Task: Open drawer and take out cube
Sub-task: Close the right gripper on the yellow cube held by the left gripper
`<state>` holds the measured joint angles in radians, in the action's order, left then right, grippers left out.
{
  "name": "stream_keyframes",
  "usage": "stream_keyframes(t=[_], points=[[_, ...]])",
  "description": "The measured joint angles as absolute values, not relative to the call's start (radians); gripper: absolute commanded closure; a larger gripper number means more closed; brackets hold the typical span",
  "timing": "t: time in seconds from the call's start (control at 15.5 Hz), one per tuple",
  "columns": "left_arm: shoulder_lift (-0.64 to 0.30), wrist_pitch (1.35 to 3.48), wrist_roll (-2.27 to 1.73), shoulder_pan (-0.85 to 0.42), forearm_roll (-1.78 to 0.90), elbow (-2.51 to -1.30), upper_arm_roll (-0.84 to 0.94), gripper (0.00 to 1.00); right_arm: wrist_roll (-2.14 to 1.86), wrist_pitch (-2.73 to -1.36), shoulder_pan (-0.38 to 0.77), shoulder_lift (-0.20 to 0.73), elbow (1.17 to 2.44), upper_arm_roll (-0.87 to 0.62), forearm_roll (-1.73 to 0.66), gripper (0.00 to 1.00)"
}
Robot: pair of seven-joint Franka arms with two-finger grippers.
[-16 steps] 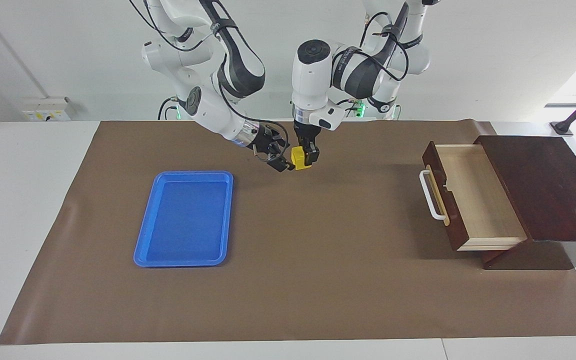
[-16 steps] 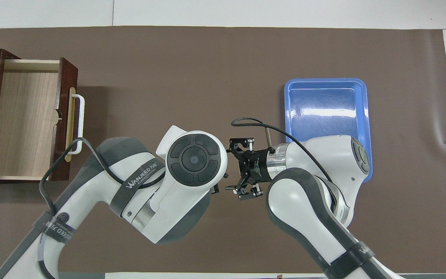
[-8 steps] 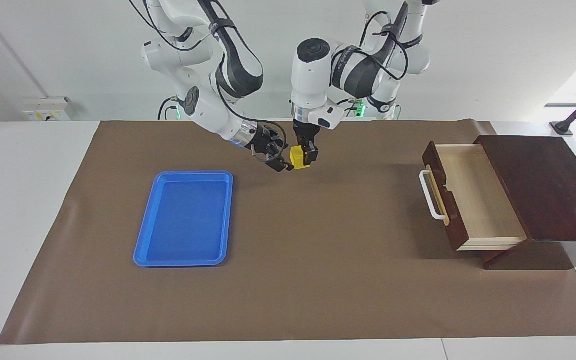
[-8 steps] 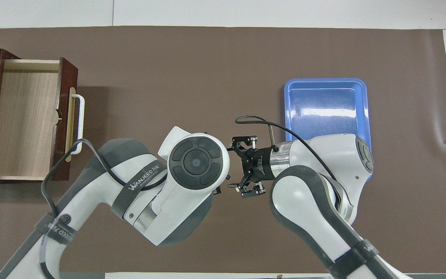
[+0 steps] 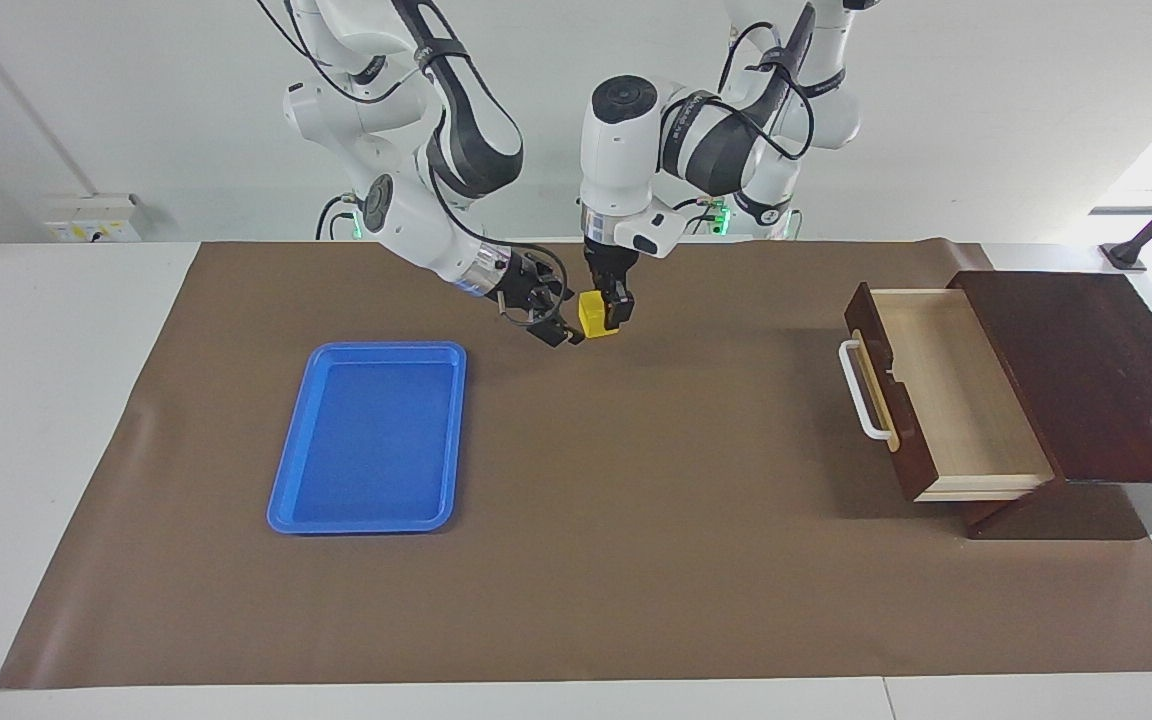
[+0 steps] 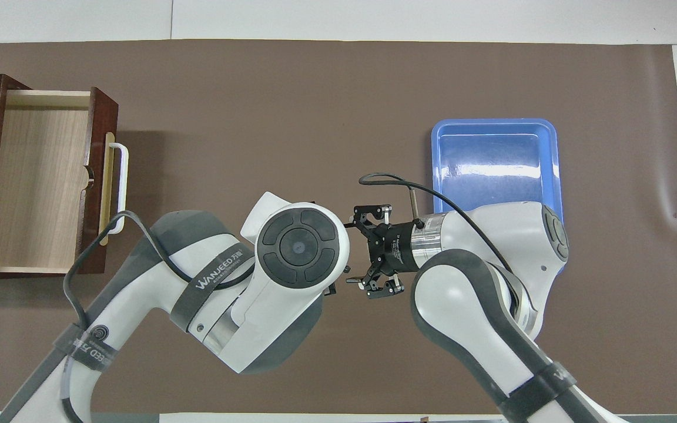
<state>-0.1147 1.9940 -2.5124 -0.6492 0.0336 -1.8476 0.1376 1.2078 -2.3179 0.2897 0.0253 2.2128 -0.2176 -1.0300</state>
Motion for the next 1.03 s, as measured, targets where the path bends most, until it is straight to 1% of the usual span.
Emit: stream_keyframes(t=[0.64,0.71,1.03], points=[[-0.113,1.994,-2.512,-0.664,0.033,-1.848,0.140,1.00,1.208,-2.319,0.310,0.026,2.201,-0.223,-1.040,0.00],[-0.113,1.994,-2.512,-0.664,0.033,-1.848,0.139,1.00,1.208,-2.319,0.311,0.026,2.201,-0.223,-1.040,0.04],[-0.112,1.994,-2.512,-0.664,0.033,-1.848,0.139,1.00,1.208,-2.324,0.311,0.027,2.201,-0.222,-1.040,0.04]])
